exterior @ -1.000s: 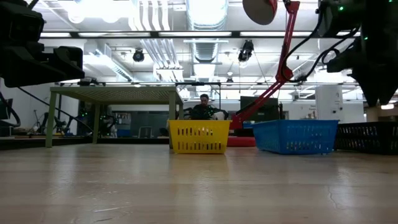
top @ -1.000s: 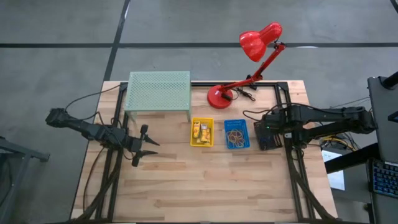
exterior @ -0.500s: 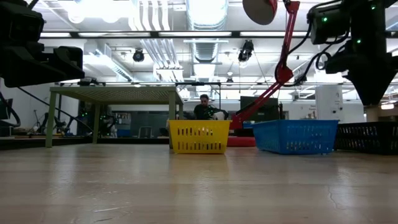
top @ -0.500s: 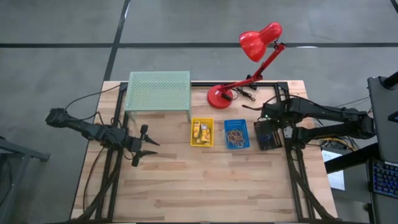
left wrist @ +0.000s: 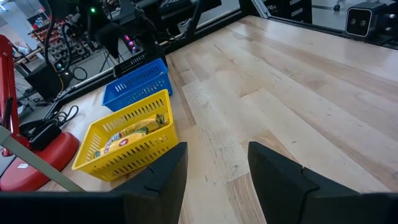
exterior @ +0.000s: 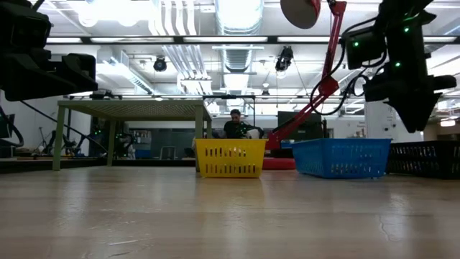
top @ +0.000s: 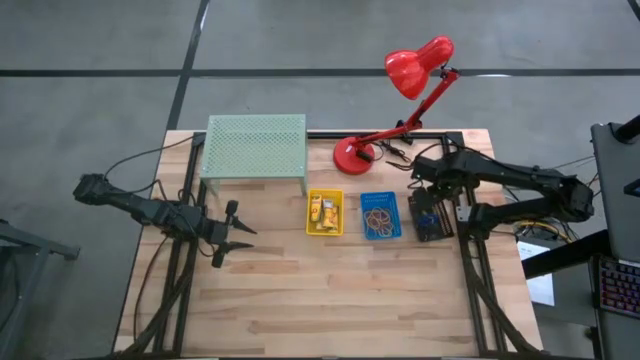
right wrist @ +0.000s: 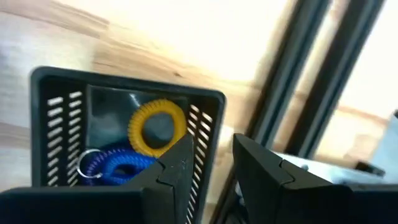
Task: Pick & Place Office Desk Supplies
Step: Put the black basket filled with spring keychains on the shelf
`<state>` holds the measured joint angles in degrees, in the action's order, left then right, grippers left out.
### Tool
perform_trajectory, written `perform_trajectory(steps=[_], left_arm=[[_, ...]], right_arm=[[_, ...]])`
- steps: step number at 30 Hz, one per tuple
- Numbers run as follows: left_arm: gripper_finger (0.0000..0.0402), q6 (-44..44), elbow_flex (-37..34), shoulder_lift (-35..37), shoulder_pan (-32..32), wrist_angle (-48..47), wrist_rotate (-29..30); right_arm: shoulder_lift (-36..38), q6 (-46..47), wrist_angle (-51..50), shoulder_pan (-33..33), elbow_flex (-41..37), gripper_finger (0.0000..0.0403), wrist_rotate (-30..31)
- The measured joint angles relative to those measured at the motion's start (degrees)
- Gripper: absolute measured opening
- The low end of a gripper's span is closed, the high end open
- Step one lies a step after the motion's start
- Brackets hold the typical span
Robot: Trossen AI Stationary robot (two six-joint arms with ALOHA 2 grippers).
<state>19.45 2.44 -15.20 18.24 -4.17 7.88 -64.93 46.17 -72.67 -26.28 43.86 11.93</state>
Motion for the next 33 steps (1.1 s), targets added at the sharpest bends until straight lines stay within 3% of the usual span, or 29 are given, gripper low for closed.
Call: perform_trajectory(steps=[19,33], left_arm=[[0.0173,0.0,0.0,0.0,0.0,0.0,0.0],[0.0173,0.0,0.0,0.0,-0.1,0.0,0.0]], right_arm=[[-8.2,-7.3,2.2,-3.9,0.0,0.0118,-2.1],[-13.7,-7.2,2.6,-6.1,-0.3,0.0114,-2.1]])
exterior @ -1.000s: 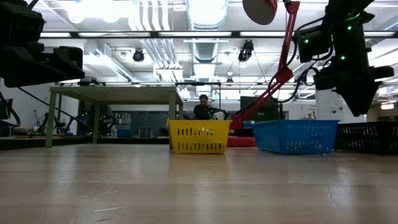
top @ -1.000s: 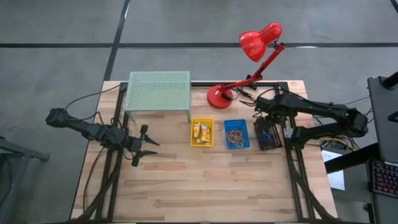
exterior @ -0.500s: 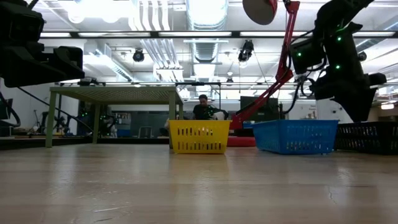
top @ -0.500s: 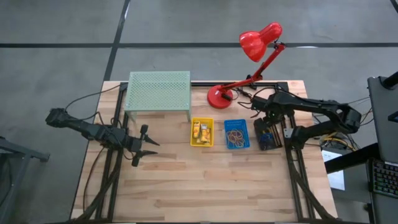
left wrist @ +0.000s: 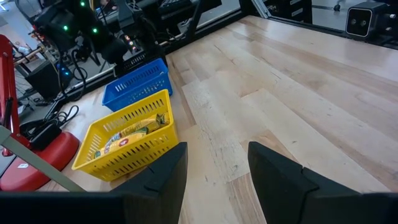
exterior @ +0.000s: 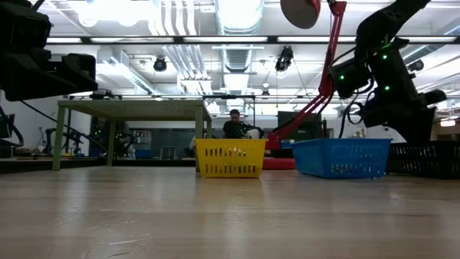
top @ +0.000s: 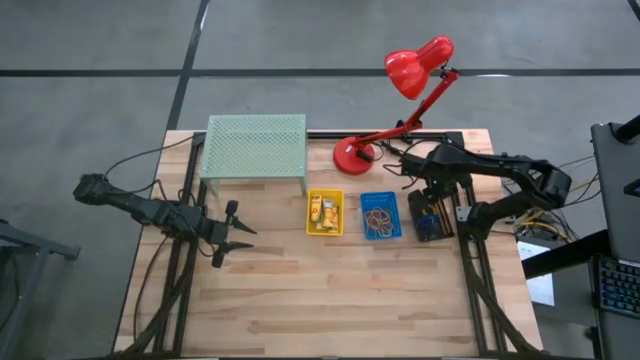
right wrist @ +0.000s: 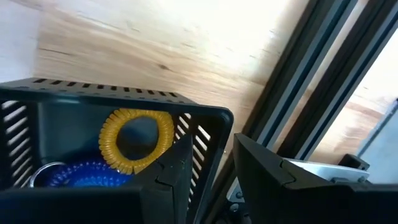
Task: Pick & Place Office Desk Supplies
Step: Put the black basket filled with spring keychains on the shelf
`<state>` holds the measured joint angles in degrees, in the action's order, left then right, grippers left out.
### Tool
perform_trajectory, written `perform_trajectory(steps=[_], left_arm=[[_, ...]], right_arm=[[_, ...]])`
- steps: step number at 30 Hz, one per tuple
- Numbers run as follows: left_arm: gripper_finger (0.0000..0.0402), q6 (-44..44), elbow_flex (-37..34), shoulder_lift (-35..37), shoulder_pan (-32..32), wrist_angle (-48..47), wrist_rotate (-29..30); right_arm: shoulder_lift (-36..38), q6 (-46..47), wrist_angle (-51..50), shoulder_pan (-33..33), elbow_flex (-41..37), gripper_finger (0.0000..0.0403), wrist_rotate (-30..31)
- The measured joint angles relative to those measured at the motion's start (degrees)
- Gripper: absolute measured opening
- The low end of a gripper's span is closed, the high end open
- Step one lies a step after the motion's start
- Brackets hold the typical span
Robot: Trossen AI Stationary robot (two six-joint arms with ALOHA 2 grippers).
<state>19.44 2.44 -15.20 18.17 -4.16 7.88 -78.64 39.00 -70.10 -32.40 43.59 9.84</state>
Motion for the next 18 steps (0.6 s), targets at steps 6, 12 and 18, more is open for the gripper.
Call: perform_trajectory(steps=[6,12,18], left_arm=[[0.0173,0.0,0.0,0.0,0.0,0.0,0.0],[0.0173,0.0,0.0,0.0,0.0,0.0,0.0],[0.0173,0.0,0.0,0.0,0.0,0.0,0.0]], right_arm=[[-2.5,-0.1,0.1,-0.3,-0.1,0.0108,-0.7],[-3.0,0.0,0.2,-0.3,-0.1,0.0094,-0.9],[-2.8,0.0,0.3,-0.3,-0.1,0.0071,-1.0]])
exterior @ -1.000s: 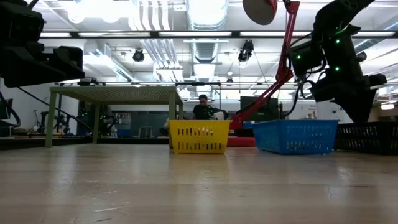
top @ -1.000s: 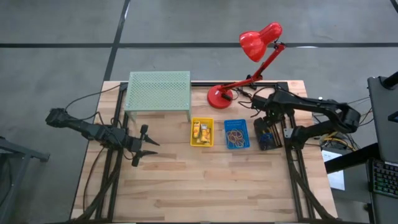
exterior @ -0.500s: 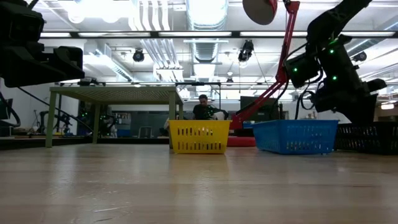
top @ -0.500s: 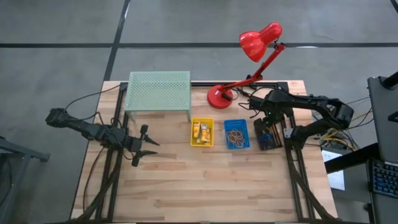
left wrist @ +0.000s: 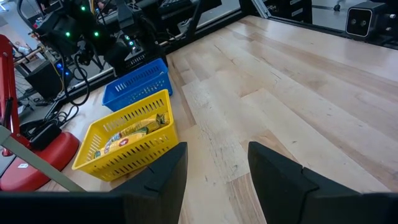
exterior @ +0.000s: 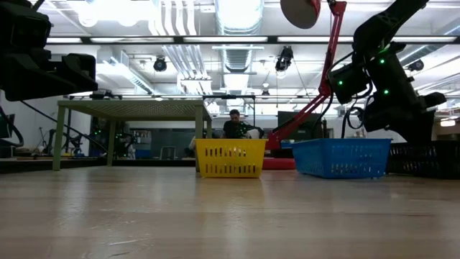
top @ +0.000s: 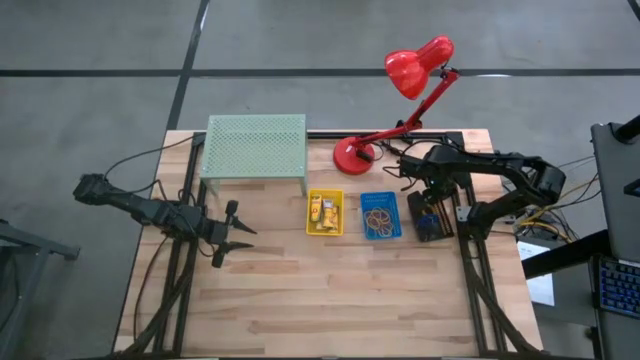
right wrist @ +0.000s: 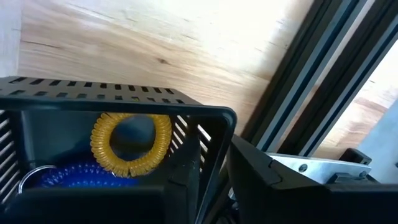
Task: Pick & Place Office Desk Supplies
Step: Put the black basket filled with spring keychains on the shelf
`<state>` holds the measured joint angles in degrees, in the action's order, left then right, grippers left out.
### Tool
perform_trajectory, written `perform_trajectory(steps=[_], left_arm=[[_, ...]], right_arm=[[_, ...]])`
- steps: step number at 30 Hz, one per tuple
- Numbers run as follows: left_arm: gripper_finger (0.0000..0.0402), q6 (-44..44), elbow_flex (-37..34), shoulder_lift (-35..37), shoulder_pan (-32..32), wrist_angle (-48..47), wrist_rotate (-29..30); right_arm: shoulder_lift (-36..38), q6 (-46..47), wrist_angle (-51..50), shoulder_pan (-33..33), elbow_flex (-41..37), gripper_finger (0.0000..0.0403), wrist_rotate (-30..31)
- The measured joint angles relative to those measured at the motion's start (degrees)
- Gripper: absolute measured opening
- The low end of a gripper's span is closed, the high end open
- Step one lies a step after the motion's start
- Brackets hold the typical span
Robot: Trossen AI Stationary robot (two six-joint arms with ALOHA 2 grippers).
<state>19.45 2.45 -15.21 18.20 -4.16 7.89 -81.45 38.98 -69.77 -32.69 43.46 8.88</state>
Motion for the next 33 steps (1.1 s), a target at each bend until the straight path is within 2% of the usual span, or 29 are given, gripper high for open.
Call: perform_trajectory(steps=[15,33], left_arm=[[0.0173,0.0,0.0,0.0,0.0,0.0,0.0],[0.0173,0.0,0.0,0.0,0.0,0.0,0.0]], right_arm=[[0.1,1.2,0.1,0.0,0.0,0.0035,-0.4],[1.8,2.9,-3.4,0.1,2.9,0.0031,-1.7]])
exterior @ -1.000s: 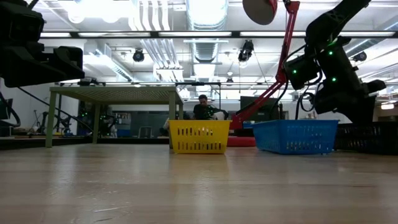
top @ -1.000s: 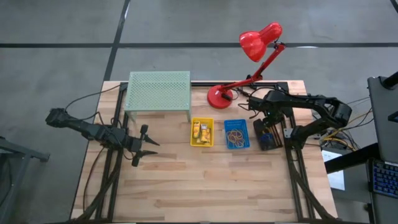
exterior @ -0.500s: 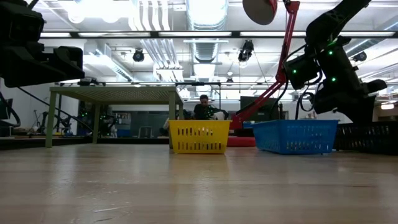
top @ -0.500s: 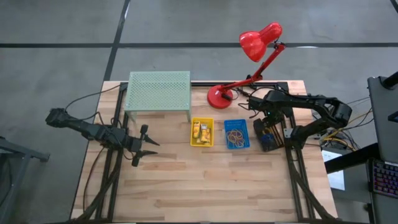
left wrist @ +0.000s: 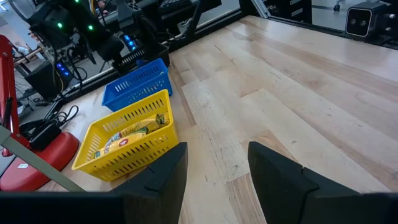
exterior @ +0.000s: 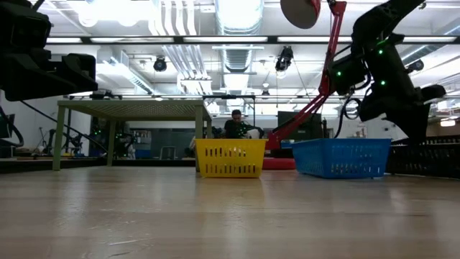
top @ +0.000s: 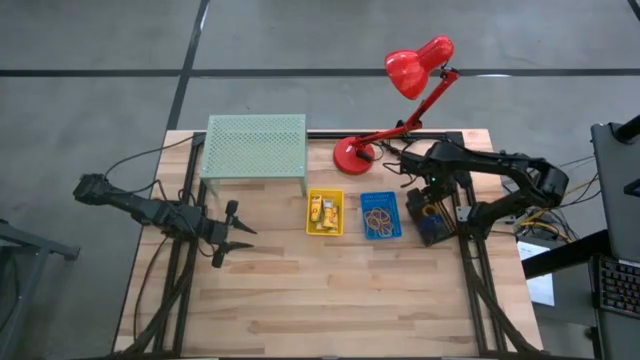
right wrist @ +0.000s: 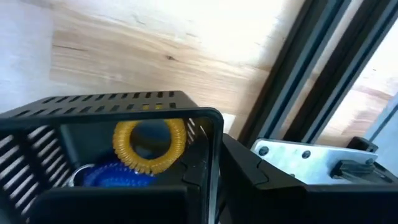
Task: Pick & Place Office Desk Supplies
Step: Put the black basket filled with spring keychains on the shelf
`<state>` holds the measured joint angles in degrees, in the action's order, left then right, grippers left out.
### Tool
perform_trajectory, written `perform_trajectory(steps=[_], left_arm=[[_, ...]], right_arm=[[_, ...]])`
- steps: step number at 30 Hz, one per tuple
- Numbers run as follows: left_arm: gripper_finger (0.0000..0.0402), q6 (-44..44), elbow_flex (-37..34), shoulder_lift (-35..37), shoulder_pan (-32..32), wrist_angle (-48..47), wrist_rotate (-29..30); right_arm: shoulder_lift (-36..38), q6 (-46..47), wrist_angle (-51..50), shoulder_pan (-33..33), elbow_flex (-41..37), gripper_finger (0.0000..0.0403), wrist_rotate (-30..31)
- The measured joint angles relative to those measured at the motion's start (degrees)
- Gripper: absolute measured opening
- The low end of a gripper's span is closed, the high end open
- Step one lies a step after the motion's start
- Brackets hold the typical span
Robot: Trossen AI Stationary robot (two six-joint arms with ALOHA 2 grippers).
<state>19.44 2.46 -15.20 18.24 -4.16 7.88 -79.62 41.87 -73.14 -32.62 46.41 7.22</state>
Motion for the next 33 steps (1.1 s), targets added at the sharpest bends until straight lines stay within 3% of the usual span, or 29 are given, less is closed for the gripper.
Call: perform_trajectory(steps=[15,33], left_arm=[[0.0173,0.0,0.0,0.0,0.0,0.0,0.0],[0.0173,0.0,0.0,0.0,-0.1,0.0,0.0]], right_arm=[[6.8,0.2,-2.5,0.0,6.6,0.0014,-0.3],[7.2,0.5,-2.6,-0.1,6.6,0.0013,-1.7]])
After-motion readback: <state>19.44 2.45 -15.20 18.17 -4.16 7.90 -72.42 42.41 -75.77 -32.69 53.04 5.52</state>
